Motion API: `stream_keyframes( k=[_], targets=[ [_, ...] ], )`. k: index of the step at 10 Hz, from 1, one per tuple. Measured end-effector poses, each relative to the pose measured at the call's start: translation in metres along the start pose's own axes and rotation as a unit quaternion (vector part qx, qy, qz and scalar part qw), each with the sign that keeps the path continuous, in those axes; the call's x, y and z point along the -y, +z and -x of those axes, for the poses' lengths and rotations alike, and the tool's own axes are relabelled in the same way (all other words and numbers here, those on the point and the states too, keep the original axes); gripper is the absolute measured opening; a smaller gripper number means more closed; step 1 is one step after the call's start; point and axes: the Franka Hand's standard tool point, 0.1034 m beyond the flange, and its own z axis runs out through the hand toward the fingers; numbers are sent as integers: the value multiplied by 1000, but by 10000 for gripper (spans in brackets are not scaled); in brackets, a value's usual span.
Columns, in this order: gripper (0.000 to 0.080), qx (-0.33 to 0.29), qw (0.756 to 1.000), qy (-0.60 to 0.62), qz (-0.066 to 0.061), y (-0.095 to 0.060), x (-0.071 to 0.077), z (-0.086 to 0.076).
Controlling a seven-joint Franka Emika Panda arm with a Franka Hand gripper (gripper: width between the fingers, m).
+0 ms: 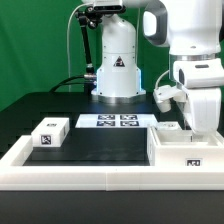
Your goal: Assemble cabinet
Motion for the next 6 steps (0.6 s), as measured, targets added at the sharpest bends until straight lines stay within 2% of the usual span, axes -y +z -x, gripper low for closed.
stream_keyframes(
  k=[1,2,6],
  targets=[
    [605,0,1000,0,0,0,0,0],
    [748,0,1000,0,0,0,0,0],
    [797,0,1000,1,0,0,0,1]
  ],
)
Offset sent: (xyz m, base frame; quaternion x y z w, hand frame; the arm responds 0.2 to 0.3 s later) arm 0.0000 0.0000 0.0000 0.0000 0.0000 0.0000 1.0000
